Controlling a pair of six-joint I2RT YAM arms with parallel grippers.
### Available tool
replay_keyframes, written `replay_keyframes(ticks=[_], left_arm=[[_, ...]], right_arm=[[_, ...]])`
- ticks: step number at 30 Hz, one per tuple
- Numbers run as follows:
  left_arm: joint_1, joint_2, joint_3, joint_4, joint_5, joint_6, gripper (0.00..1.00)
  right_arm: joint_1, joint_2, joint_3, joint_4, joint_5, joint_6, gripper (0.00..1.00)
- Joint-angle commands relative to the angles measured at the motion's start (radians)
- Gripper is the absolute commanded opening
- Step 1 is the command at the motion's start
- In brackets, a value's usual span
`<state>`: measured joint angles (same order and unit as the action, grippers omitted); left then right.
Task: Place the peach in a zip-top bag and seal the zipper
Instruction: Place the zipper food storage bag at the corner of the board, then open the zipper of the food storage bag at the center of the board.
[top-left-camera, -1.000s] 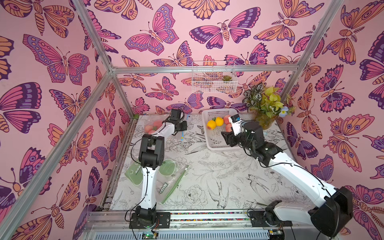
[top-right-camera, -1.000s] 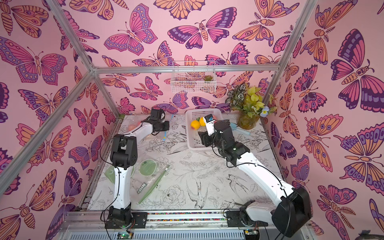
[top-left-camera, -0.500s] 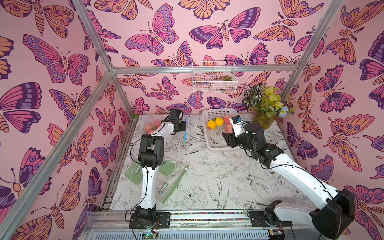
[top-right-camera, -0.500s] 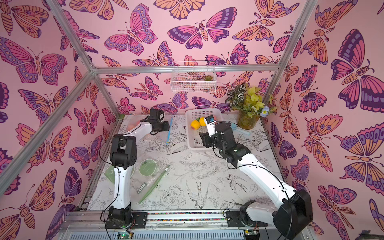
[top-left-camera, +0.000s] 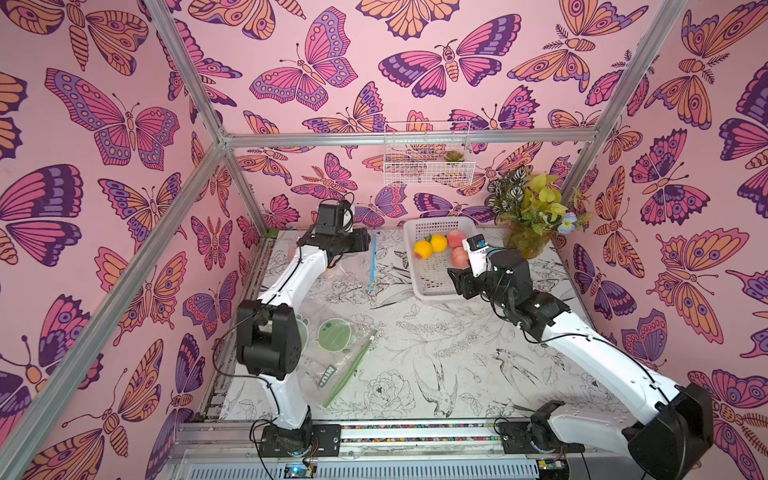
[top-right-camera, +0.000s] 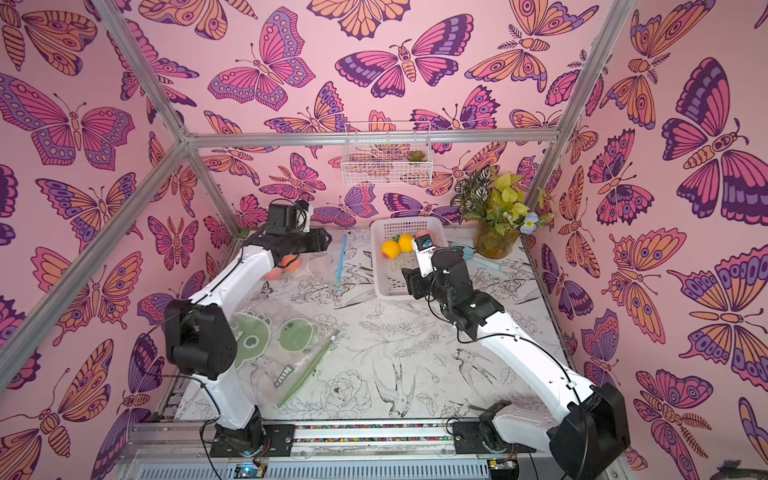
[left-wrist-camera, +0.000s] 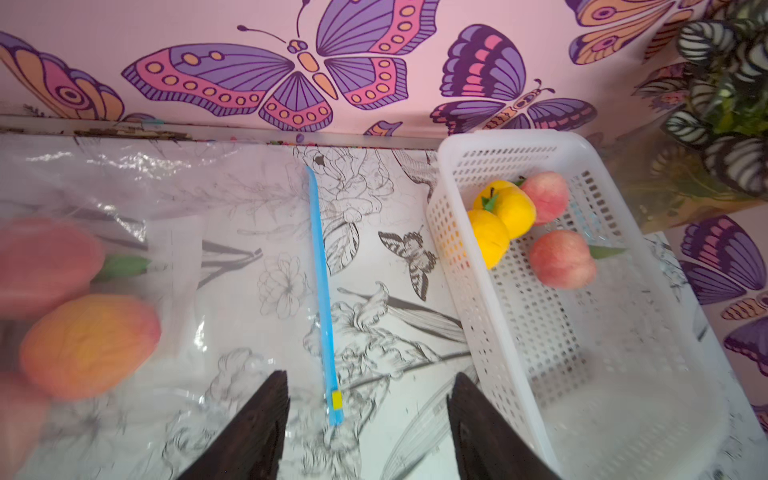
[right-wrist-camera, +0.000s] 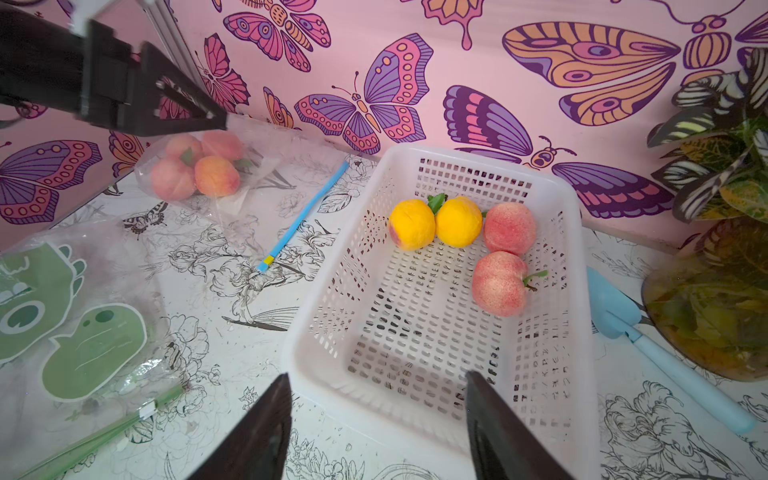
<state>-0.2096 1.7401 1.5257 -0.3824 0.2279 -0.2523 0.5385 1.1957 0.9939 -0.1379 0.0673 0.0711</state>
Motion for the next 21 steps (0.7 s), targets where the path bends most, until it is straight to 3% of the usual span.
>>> replay_keyframes(ticks=[1,13,21], left_arm=[[0.004,-0.108,-0.129,-0.041,0.015,-0.039,0.63],[-0.070,-0.507,-0.424,-0.211,-0.046,-0.142,0.63],[-0.190,-0.630,-0.523,-0.337,-0.126,-0.208,0.63]], right_arm=[[-0.003,-0.036,-0.020,0.012,0.019,0.024,0.67],[-0.012,-0.141,-0.097,-0.040,0.029,0.071,0.68],[-0.012,-0.213,-0.156,-0.085,0.020,0.097,0.68]])
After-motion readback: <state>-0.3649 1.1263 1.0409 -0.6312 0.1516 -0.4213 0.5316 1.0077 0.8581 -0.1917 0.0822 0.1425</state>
